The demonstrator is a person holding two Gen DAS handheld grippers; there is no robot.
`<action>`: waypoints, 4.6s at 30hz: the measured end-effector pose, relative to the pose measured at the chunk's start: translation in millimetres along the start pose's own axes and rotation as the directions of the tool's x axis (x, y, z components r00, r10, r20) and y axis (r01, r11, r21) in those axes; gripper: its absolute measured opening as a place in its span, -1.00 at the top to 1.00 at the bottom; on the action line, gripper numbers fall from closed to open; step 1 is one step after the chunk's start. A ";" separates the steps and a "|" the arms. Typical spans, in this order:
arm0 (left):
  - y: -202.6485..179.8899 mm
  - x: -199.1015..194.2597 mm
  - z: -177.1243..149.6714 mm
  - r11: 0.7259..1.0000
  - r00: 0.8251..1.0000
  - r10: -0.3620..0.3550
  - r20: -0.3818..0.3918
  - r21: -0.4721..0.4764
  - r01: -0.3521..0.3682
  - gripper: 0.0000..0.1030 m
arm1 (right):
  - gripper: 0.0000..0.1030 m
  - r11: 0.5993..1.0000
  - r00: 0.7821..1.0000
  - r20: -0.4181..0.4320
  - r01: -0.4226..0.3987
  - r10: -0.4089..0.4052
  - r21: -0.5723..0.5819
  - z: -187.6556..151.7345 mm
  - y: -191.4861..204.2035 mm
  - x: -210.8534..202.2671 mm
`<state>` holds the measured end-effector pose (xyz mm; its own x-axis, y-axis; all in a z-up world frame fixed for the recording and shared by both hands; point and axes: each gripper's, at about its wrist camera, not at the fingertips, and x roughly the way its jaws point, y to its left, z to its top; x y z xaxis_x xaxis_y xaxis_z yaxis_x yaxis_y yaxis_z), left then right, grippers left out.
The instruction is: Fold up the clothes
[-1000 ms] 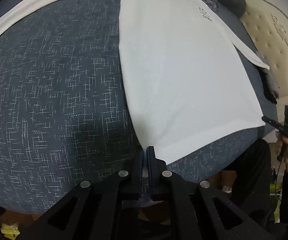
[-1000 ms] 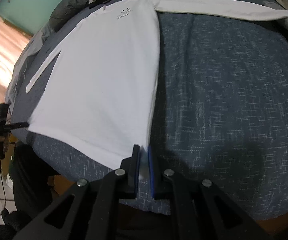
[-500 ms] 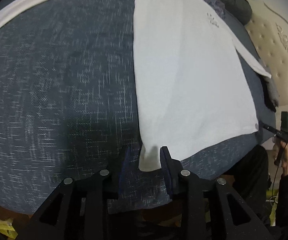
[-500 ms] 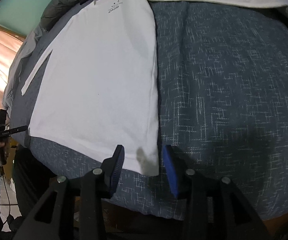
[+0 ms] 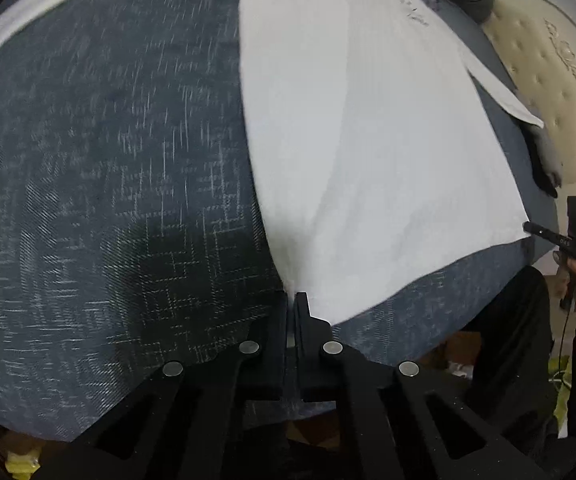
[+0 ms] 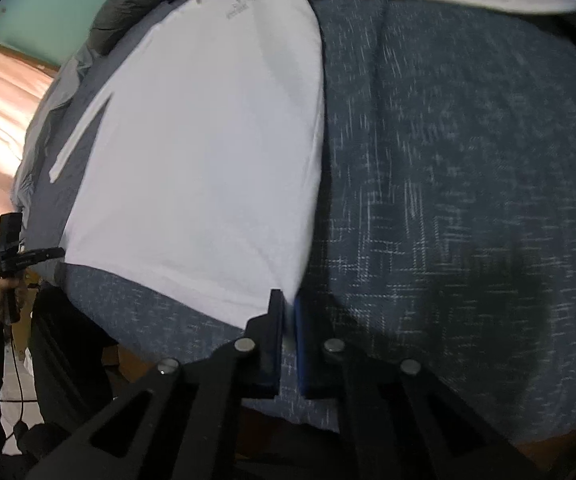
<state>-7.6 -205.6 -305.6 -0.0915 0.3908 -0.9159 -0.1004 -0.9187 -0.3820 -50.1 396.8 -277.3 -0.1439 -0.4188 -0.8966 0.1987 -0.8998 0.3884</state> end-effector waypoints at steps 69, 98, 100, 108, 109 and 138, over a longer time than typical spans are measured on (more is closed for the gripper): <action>-85.5 14.8 129.3 0.998 0.960 -0.007 0.278 0.063 -0.011 0.45 | 0.66 0.998 0.984 0.169 0.053 -0.060 0.045 50.4 -24.6 -41.7; -73.4 105.3 181.8 1.000 0.914 0.029 0.405 -0.018 -0.024 0.01 | -0.05 0.830 0.795 0.387 0.242 -0.466 0.503 220.7 -239.7 -163.5; -72.9 108.1 180.3 1.000 0.914 0.028 0.404 -0.020 -0.021 0.01 | -0.06 0.818 0.795 0.376 0.241 -0.475 0.523 220.4 -251.5 -165.6; -76.4 106.1 177.5 1.000 0.910 0.023 0.414 -0.007 -0.023 0.00 | -0.06 0.805 0.818 0.327 0.250 -0.473 0.538 233.5 -282.1 -155.6; -75.4 106.0 177.3 1.000 0.910 0.023 0.414 -0.012 -0.020 0.00 | -0.06 0.807 0.821 0.325 0.250 -0.469 0.534 236.7 -284.3 -153.1; -75.6 113.1 174.9 1.000 0.914 0.010 0.406 -0.027 0.000 -0.01 | 0.92 0.796 0.660 0.445 0.480 -0.605 0.369 290.3 -272.8 -211.0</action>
<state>-183.7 -81.9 -358.8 -0.4865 0.3709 -0.7911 -0.0741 -0.9197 -0.3856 -355.4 695.1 -132.3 -0.6465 0.2133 -0.7325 -0.2689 -0.9622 -0.0429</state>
